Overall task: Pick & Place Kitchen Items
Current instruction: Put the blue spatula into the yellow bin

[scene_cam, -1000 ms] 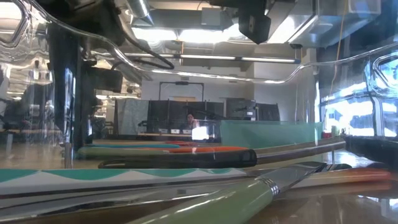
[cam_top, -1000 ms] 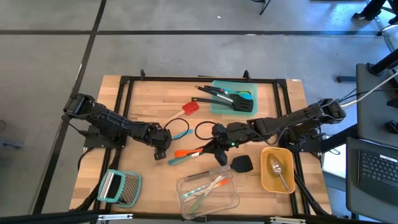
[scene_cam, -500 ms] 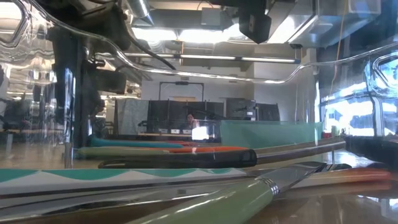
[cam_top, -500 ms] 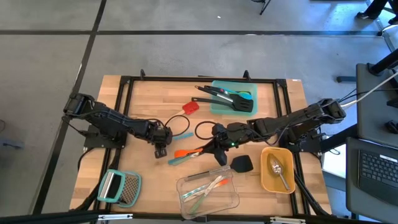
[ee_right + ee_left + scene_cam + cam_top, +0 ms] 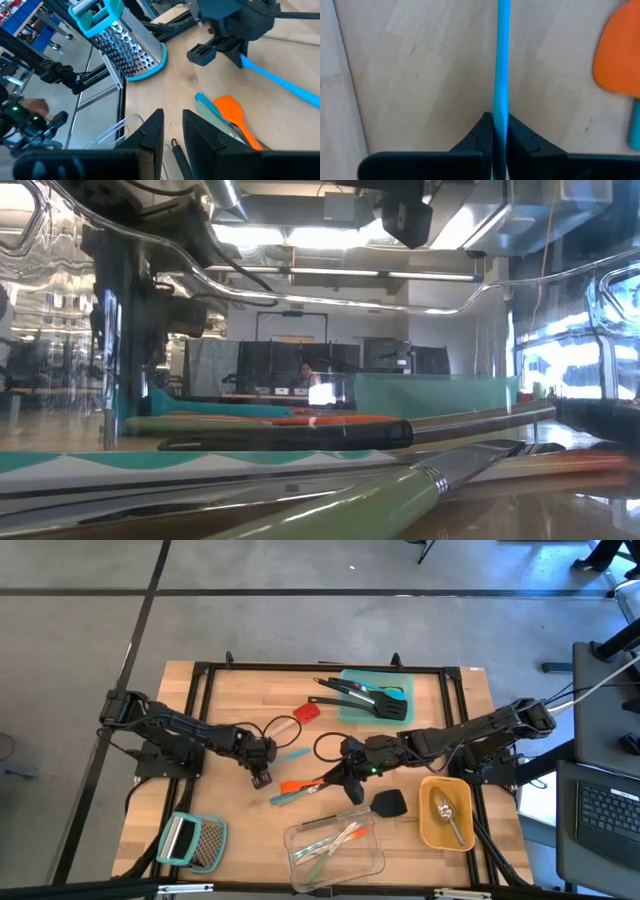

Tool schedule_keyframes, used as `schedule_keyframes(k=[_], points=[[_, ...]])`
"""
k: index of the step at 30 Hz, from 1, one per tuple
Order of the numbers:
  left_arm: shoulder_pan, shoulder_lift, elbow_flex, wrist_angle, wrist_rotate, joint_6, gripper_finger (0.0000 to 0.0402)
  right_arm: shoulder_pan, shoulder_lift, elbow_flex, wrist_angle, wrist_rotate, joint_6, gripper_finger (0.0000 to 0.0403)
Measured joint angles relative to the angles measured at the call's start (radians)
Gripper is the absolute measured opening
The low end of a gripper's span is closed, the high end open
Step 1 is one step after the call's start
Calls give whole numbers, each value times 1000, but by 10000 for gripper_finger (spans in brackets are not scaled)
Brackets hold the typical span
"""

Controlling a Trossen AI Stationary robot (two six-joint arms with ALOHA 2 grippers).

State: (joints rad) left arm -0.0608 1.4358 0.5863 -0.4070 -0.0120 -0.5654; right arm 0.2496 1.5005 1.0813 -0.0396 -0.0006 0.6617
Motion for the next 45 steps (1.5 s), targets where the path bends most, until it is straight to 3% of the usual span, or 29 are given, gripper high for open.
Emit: schedule_keyframes(k=[5,11,15,22,30,35,45], points=[[23,-72,-1,56,73,-43,16,-9,0,0,10,0,4,73],[39,-131,0,159,69,-87,16,-20,0,0,26,0,31,73],[41,-172,0,226,8,-129,16,-30,1,0,75,0,139,73],[91,-276,3,422,-125,-177,16,-60,1,0,483,83,195,73],[166,-401,4,756,-124,-185,16,-122,1,1,887,185,195,80],[170,-477,4,892,-121,-184,16,-166,1,2,885,186,207,119],[95,-516,5,912,-75,-180,16,-226,1,28,715,226,224,234]])
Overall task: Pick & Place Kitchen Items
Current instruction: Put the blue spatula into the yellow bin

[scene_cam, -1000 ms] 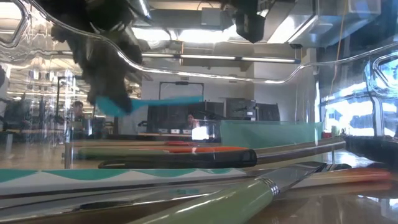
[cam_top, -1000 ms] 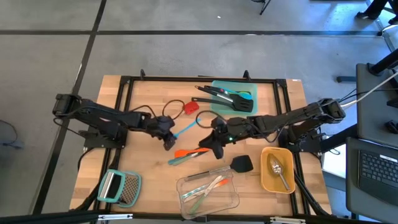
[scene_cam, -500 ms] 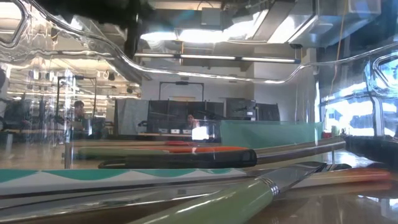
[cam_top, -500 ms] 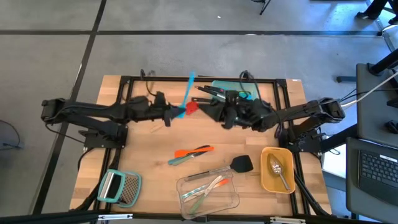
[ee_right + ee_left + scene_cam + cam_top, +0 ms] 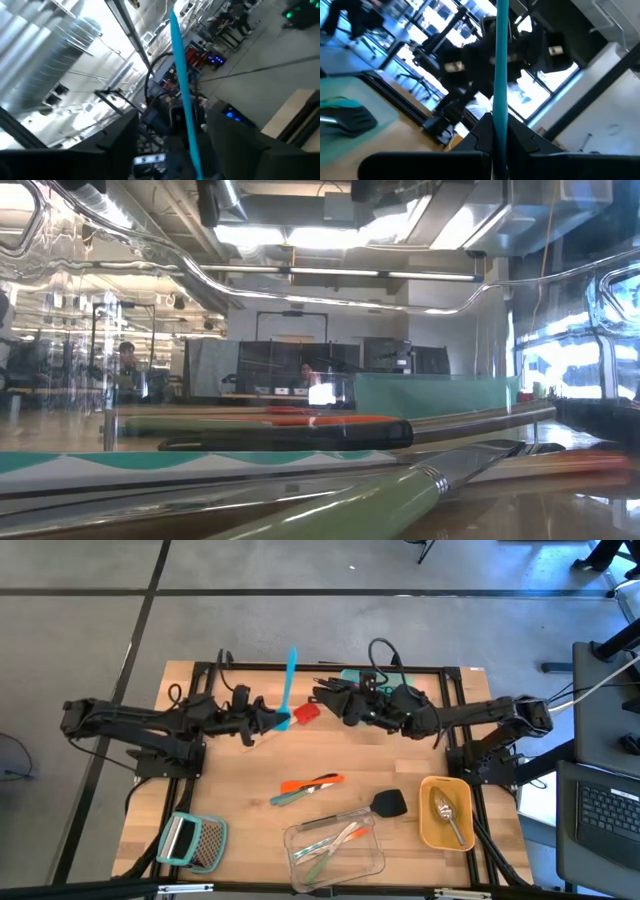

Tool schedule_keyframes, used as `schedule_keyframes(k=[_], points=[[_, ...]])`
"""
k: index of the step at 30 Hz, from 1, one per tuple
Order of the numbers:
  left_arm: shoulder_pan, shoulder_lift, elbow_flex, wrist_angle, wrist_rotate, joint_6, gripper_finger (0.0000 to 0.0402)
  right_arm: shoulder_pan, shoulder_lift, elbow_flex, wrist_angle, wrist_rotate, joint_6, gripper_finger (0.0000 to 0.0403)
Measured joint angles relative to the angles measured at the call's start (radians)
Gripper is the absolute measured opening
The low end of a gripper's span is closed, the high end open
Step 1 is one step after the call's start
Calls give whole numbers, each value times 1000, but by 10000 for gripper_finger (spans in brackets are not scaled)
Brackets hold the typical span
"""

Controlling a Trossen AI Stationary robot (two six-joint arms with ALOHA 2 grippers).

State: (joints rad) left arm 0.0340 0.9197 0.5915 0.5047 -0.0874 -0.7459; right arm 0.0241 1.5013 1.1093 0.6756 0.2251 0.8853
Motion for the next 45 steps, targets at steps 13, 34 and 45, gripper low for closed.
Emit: schedule_keyframes(k=[13,34,45], points=[[-72,22,0,1,-22,-3,16,-13,0,193,-313,-10,-199,253],[-72,22,0,46,29,0,16,-24,192,407,-337,-130,-141,231],[-95,21,3,56,7,20,16,-24,211,450,-355,-155,-100,79]])
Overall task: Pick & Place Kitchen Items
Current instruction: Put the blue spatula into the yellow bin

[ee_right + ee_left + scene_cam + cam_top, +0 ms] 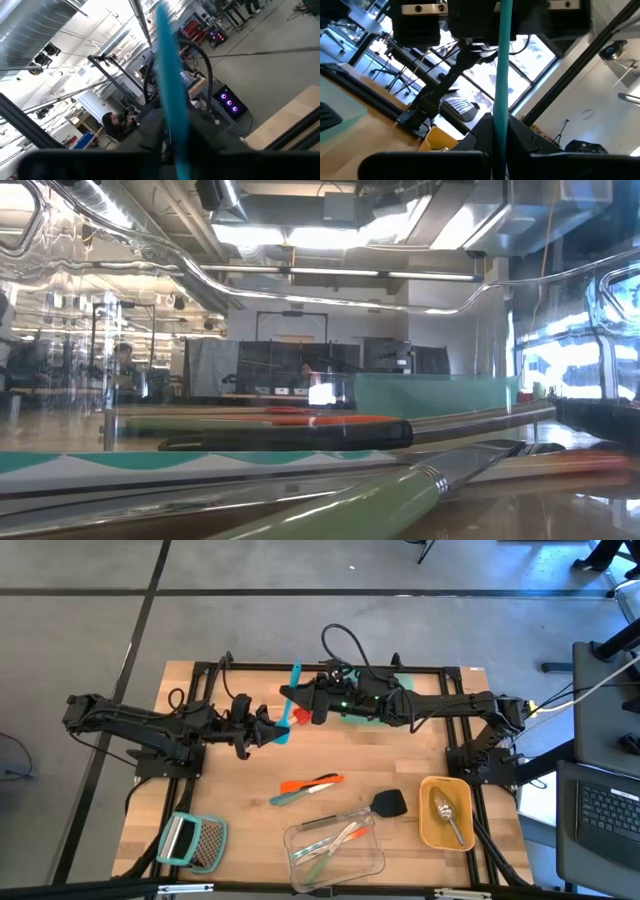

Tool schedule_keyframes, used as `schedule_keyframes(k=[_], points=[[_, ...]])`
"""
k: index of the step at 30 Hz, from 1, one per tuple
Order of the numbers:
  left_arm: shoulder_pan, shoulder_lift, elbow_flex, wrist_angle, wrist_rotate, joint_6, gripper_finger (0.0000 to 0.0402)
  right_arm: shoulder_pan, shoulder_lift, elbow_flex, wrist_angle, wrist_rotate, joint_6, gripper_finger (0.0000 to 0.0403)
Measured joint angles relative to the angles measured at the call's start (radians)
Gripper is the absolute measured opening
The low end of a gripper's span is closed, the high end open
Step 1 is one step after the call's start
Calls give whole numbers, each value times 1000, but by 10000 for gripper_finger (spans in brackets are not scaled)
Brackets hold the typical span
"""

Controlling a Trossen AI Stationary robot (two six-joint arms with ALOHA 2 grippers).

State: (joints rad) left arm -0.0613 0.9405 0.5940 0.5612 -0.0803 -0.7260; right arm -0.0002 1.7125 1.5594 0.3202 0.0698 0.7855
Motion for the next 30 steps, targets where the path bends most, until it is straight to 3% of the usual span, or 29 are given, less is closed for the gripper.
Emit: schedule_keyframes(k=[3,8,12,16,19,22,27,30], points=[[-18,-1,2,8,-10,-6,15,0,-7,1,-24,8,-1,21],[-36,1,0,-3,-24,8,26,2,-11,4,-87,24,17,21],[-45,0,-2,-2,-9,32,82,3,-17,5,-138,19,22,21],[-58,-1,-2,-4,-68,25,149,0,-46,8,-219,19,-4,21],[-69,-2,-2,-30,-138,25,190,-7,-65,38,-359,47,-68,21],[-75,-7,-3,-61,-188,22,216,-17,-76,125,-613,114,-161,21],[-75,-7,-3,-113,-193,7,226,-41,-78,270,-988,270,-342,21],[-75,-7,-3,-136,-196,6,227,-83,-78,300,-1134,281,-481,21]])
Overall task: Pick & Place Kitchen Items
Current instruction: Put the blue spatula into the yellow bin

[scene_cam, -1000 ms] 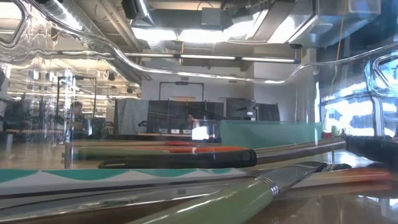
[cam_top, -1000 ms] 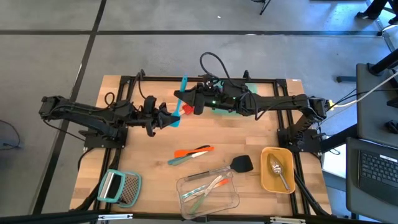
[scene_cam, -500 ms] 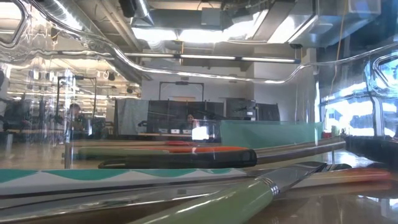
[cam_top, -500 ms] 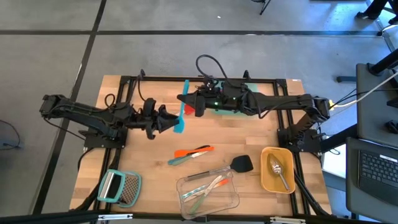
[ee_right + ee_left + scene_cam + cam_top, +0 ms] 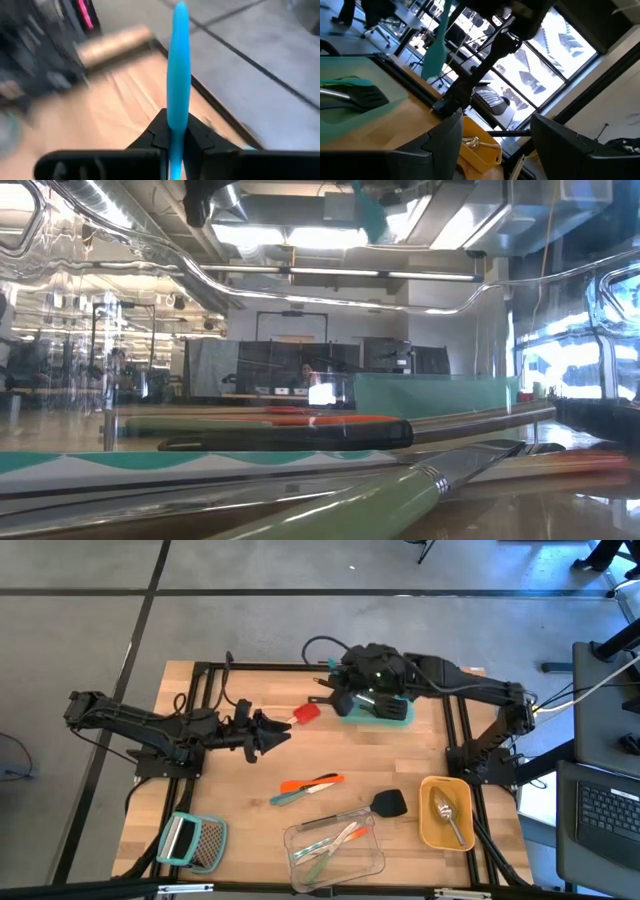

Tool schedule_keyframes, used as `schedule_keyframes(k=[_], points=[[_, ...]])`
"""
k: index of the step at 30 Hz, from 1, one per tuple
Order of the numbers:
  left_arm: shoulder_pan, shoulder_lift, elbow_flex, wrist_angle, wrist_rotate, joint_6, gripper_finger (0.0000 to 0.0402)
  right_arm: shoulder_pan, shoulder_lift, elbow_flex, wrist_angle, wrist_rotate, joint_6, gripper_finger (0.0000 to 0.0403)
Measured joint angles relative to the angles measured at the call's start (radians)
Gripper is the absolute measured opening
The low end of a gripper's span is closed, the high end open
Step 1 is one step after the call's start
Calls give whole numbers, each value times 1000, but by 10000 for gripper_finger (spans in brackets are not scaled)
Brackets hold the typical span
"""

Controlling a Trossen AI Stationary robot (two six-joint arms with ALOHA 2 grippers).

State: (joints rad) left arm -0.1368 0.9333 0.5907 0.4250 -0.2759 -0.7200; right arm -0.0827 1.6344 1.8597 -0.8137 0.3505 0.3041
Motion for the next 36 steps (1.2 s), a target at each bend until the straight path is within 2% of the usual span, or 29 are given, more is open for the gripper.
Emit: schedule_keyframes(k=[7,15,20,24,26,36], points=[[8,0,0,-15,-45,-2,228,-173,9,0,-283,-133,-227,21],[61,0,0,-98,-84,-85,228,-420,15,-12,-303,-381,-477,21],[91,0,0,-124,-128,-116,228,-534,48,-67,-306,-388,-635,21],[94,1,0,-124,-160,-151,228,-591,99,-105,-299,-375,-656,21],[94,0,0,-136,-160,-179,228,-603,126,-121,-294,-346,-649,21],[93,1,1,-197,-144,-218,228,-610,234,-223,-233,-353,-674,21]])
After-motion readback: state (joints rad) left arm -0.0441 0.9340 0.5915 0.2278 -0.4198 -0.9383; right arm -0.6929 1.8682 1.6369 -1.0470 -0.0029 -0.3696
